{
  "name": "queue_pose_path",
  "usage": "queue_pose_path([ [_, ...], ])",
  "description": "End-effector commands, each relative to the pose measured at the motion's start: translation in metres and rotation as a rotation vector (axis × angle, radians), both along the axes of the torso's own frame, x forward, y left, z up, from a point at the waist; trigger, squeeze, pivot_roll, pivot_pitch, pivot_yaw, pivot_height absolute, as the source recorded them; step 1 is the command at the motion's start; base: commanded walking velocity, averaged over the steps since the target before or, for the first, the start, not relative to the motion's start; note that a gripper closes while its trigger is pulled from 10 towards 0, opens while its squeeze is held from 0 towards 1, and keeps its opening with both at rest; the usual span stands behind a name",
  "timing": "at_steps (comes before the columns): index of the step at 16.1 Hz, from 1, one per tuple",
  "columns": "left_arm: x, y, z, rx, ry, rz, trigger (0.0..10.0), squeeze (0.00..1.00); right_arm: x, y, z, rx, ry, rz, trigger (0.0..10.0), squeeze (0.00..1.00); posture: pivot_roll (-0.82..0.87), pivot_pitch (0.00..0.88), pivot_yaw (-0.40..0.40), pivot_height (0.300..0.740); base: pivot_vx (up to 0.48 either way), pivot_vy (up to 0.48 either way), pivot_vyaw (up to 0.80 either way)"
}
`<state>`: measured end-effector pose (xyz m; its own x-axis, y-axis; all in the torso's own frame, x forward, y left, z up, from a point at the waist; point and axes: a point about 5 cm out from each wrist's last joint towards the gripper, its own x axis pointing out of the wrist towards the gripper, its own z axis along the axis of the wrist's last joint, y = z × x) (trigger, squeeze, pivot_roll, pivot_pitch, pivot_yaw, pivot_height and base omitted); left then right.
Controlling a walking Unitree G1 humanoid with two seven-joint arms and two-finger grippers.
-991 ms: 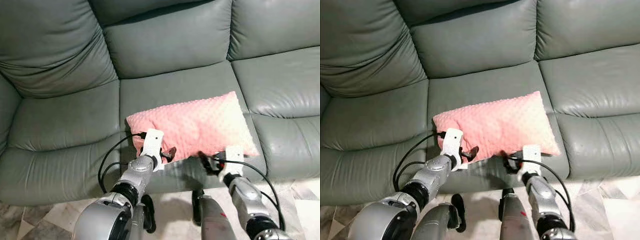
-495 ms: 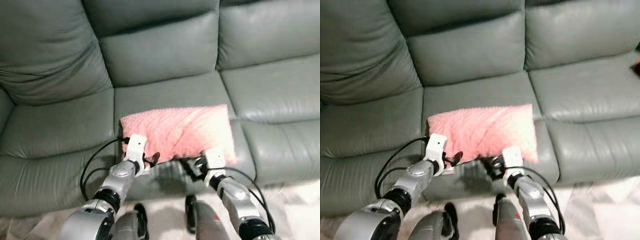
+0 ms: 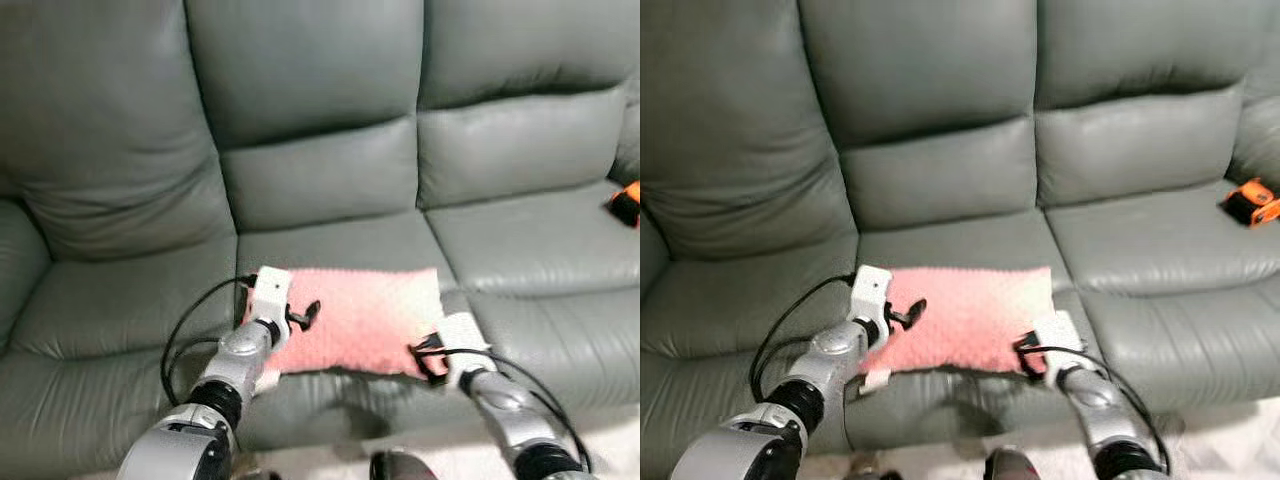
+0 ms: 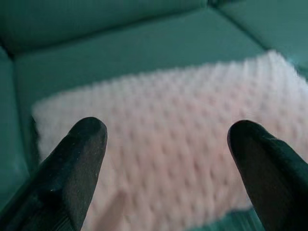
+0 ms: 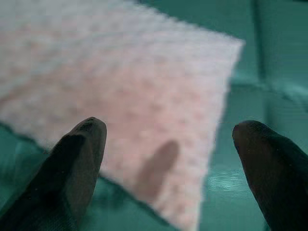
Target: Move the pillow to the sofa
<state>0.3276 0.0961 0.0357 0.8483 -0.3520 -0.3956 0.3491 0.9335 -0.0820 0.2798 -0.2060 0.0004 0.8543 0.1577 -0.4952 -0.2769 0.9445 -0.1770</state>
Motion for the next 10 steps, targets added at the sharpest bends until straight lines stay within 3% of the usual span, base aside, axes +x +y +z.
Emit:
queue_pose_path([
  [1, 0.002, 0.014, 0.003, 0.008, -0.039, 0.034, 10.0, 0.0, 0.0, 0.005, 0.0, 0.071, -0.022, -0.037, 10.0, 0.0, -0.25, 0.02, 0.09, 0.74, 0.0, 0.0, 0.0],
  [3, 0.003, 0.031, 0.005, 0.037, -0.061, 0.063, 10.0, 0.0, 0.005, 0.009, 0.003, 0.123, -0.042, -0.054, 10.0, 0.0, -0.23, 0.018, 0.09, 0.74, 0.0, 0.0, 0.0],
  [4, -0.001, 0.049, -0.002, 0.091, -0.036, 0.103, 10.0, 0.0, 0.005, 0.014, -0.001, 0.161, -0.005, -0.071, 10.0, 0.0, -0.21, 0.025, 0.09, 0.74, 0.0, 0.0, 0.0],
  [6, -0.006, 0.068, -0.007, 0.119, -0.014, 0.144, 10.0, 0.0, 0.007, 0.024, -0.001, 0.223, 0.005, -0.037, 10.0, 0.0, -0.19, 0.041, 0.092, 0.74, 0.0, 0.0, 0.0],
  [8, -0.018, 0.096, -0.013, 0.129, 0.002, 0.176, 10.0, 0.0, 0.012, 0.041, 0.001, 0.3, 0.038, 0.016, 10.0, 0.0, -0.15, 0.071, 0.1, 0.74, 0.0, 0.0, 0.0],
  [10, -0.032, 0.118, -0.021, 0.203, 0.031, 0.2, 10.0, 0.0, 0.015, 0.051, 0.002, 0.388, 0.071, 0.008, 10.0, 0.0, -0.13, 0.087, 0.105, 0.74, 0.0, 0.0, 0.0],
])
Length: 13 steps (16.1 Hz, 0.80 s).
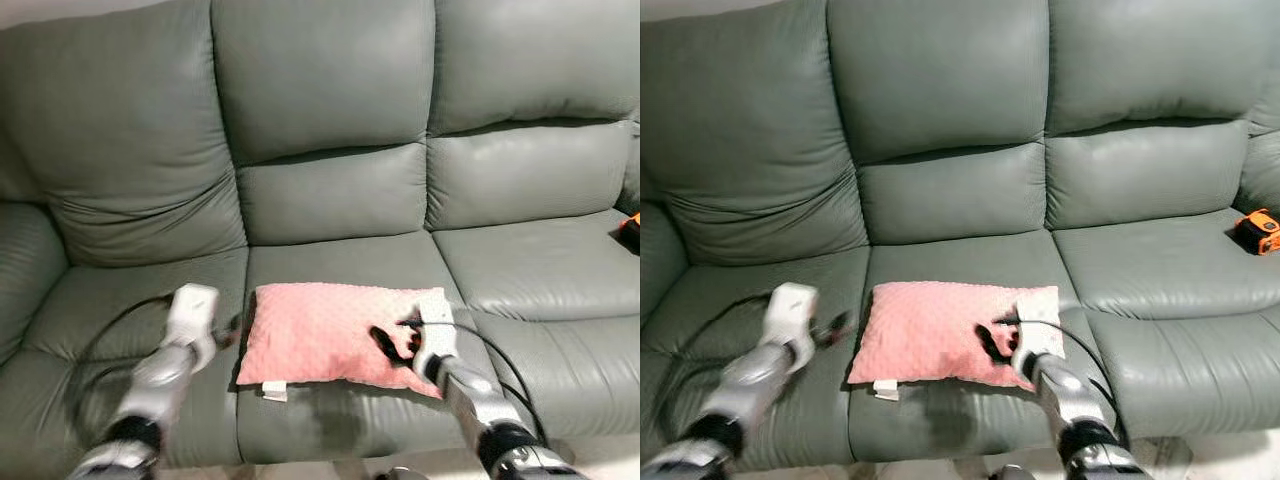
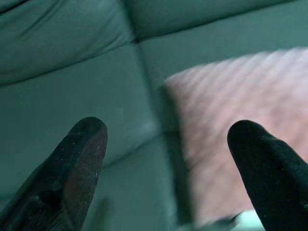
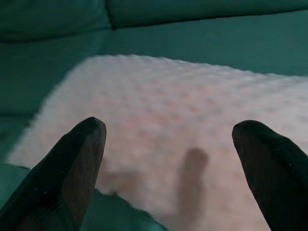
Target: Move the pillow to the sofa
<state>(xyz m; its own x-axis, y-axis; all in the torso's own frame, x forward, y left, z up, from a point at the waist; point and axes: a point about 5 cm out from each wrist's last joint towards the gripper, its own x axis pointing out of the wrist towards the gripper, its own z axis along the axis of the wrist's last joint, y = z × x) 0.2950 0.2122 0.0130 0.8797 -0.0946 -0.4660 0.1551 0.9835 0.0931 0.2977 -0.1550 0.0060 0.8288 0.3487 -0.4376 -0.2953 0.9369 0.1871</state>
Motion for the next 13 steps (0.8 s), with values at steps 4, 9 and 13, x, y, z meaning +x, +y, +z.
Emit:
queue_pose_path([
  [4, -0.029, 0.04, -0.013, 0.088, 0.08, 0.036, 10.0, 0.0, -0.022, 0.007, -0.026, 0.089, 0.162, -0.069, 10.0, 0.0, -0.07, 0.164, 0.138, 0.74, 0.0, 0.0, 0.0],
  [9, -0.037, 0.053, 0.0, 0.116, 0.07, 0.009, 10.0, 0.0, -0.055, 0.006, -0.053, 0.027, 0.26, -0.055, 10.0, 0.0, 0.01, 0.251, 0.171, 0.74, 0.0, 0.0, 0.0],
  [13, -0.044, 0.056, 0.008, 0.132, 0.073, -0.018, 10.0, 0.0, -0.058, -0.008, -0.054, -0.1, 0.199, -0.057, 10.0, 0.0, 0.07, 0.287, 0.184, 0.74, 0.0, 0.0, 0.0],
])
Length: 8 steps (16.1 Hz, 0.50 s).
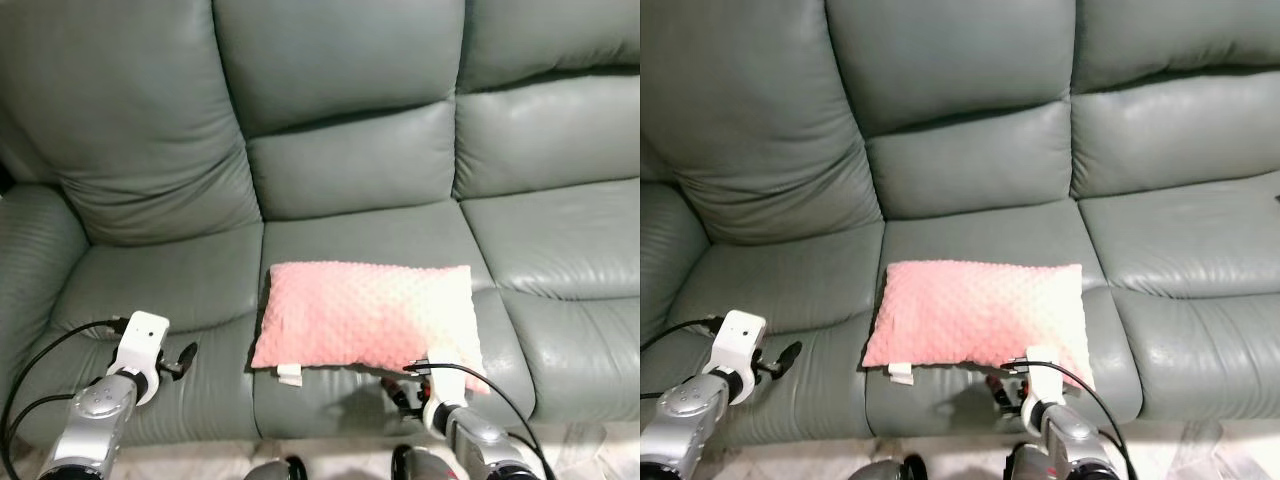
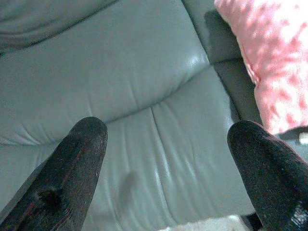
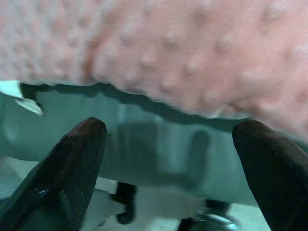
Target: Move the pillow to the sofa
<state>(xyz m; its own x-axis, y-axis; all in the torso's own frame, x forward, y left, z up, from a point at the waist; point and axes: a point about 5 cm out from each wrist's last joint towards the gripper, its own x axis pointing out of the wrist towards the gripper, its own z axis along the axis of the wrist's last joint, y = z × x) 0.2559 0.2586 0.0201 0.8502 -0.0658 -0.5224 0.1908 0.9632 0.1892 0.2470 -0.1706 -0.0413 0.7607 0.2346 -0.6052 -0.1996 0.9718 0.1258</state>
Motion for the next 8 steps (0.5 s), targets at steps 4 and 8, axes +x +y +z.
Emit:
queue_pose_path([
  [4, -0.012, 0.015, 0.011, 0.039, 0.012, 0.001, 10.0, 0.0, 0.012, 0.007, 0.007, -0.15, -0.052, 0.072, 10.0, 0.0, 0.13, 0.316, 0.196, 0.74, 0.0, 0.0, 0.0],
  [8, -0.015, 0.017, 0.016, 0.049, 0.015, -0.001, 10.0, 0.0, 0.033, 0.011, 0.023, -0.23, -0.117, 0.097, 10.0, 0.0, 0.15, 0.321, 0.2, 0.74, 0.0, 0.0, 0.0],
])
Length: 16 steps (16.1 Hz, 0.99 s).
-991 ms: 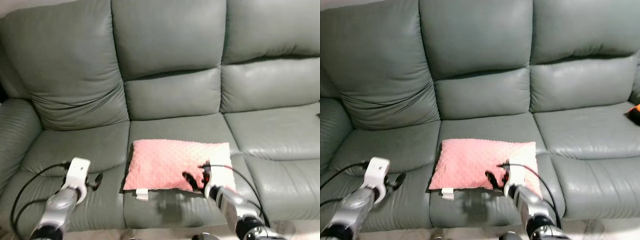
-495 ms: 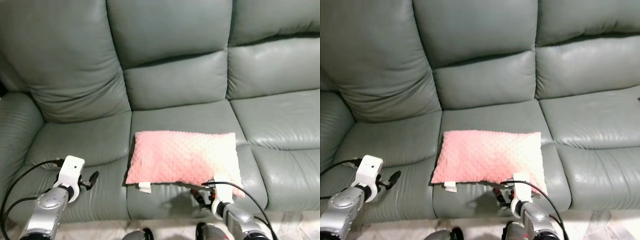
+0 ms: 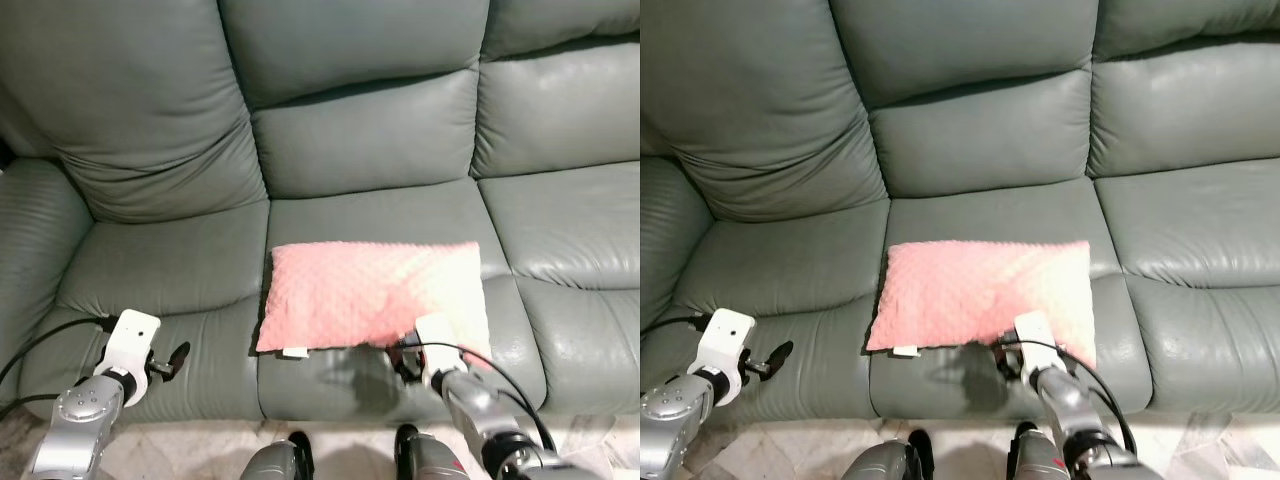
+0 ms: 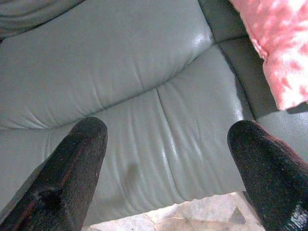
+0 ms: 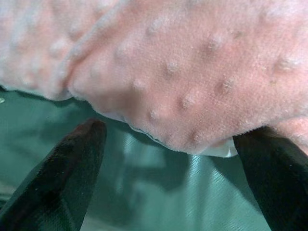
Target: Move the pillow to the sofa
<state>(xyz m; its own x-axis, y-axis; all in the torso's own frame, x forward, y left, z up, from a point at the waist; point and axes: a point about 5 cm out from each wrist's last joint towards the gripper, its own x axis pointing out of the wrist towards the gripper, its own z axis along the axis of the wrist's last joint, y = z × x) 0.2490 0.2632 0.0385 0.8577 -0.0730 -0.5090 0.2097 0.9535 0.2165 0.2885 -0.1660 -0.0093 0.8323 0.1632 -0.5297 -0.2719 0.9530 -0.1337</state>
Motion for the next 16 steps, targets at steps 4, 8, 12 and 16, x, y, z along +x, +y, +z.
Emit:
queue_pose_path([
  [4, -0.008, 0.013, 0.003, 0.033, 0.034, 0.024, 10.0, 0.0, 0.0, -0.004, -0.001, -0.025, 0.004, -0.031, 10.0, 0.0, 0.15, 0.32, 0.204, 0.74, 0.0, 0.0, 0.0],
  [8, -0.007, 0.008, 0.002, 0.02, 0.032, 0.028, 10.0, 0.0, -0.005, 0.0, -0.005, 0.012, 0.012, -0.039, 10.0, 0.0, 0.12, 0.307, 0.19, 0.74, 0.0, 0.0, 0.0],
  [12, 0.001, -0.001, -0.004, -0.01, 0.02, 0.037, 10.0, 0.0, -0.025, -0.004, -0.018, 0.057, 0.018, -0.058, 10.0, 0.0, 0.04, 0.268, 0.163, 0.74, 0.0, 0.0, 0.0],
  [16, 0.023, -0.029, -0.011, -0.073, -0.009, 0.027, 10.0, 0.0, -0.037, -0.018, -0.015, 0.121, -0.089, -0.123, 10.0, 0.0, -0.07, 0.209, 0.142, 0.74, 0.0, 0.0, 0.0],
])
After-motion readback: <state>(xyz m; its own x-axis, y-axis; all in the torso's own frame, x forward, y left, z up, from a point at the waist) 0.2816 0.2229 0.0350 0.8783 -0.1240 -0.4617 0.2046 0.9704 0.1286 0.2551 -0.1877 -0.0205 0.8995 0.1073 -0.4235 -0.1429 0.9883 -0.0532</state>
